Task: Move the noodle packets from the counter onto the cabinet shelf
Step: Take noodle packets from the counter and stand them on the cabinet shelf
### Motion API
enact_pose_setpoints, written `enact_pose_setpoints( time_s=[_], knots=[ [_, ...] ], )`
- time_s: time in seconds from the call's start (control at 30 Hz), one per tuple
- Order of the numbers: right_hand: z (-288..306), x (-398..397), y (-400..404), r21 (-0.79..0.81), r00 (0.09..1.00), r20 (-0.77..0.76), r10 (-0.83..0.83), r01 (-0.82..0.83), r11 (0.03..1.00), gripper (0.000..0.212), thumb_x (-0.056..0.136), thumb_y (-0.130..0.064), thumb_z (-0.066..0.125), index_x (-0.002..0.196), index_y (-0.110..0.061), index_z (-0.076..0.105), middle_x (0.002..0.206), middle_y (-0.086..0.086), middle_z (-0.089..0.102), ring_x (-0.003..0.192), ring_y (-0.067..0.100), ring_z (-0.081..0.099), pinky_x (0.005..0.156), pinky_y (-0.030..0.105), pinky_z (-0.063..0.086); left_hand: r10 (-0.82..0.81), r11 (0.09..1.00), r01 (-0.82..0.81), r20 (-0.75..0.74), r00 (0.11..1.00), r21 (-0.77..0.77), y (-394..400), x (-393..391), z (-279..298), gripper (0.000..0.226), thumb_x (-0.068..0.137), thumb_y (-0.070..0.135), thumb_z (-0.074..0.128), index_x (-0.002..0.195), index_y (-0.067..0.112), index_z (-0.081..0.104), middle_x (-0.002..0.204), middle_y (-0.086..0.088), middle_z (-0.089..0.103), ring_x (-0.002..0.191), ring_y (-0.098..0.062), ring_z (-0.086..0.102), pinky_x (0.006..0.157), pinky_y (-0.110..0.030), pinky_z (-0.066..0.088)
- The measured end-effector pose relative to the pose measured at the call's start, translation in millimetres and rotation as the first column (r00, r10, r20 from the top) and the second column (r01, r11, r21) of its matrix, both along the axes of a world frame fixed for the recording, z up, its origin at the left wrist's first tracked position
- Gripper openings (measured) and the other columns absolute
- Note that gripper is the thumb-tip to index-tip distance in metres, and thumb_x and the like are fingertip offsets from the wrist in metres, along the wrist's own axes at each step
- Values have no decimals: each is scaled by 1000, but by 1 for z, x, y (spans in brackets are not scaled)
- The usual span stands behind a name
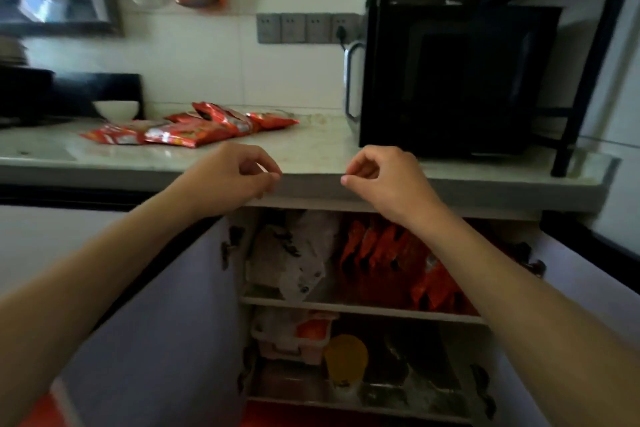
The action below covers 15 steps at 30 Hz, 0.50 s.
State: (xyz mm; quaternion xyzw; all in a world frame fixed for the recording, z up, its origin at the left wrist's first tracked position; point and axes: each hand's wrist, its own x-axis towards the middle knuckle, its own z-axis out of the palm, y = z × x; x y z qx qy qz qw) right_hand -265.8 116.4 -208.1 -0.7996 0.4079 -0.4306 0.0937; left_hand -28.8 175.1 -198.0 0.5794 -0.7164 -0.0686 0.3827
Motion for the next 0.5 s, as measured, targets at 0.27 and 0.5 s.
enact_pose_setpoints(
  time_s=[0.27, 0.5],
  knots=[
    [36, 93, -46, 53, 994, -30, 110, -108, 993, 10, 83, -24, 73, 78, -25, 64, 73, -14, 61, 69, -3, 57, 57, 12, 37, 250, 968, -251, 51, 967, 11, -46, 101, 22, 8, 86, 19, 67, 84, 27, 70, 79, 6, 72, 79, -14, 68, 77, -34, 55],
    [55, 158, -118, 75, 987, -64, 150, -145, 987, 9, 84, -20, 70, 78, -23, 65, 77, -11, 63, 74, 4, 60, 59, 15, 41, 461, 881, -471, 292, 838, -40, -145, 168, 34, 21, 86, 23, 67, 107, 19, 69, 110, -5, 68, 95, -20, 61, 81, -33, 49]
  ],
)
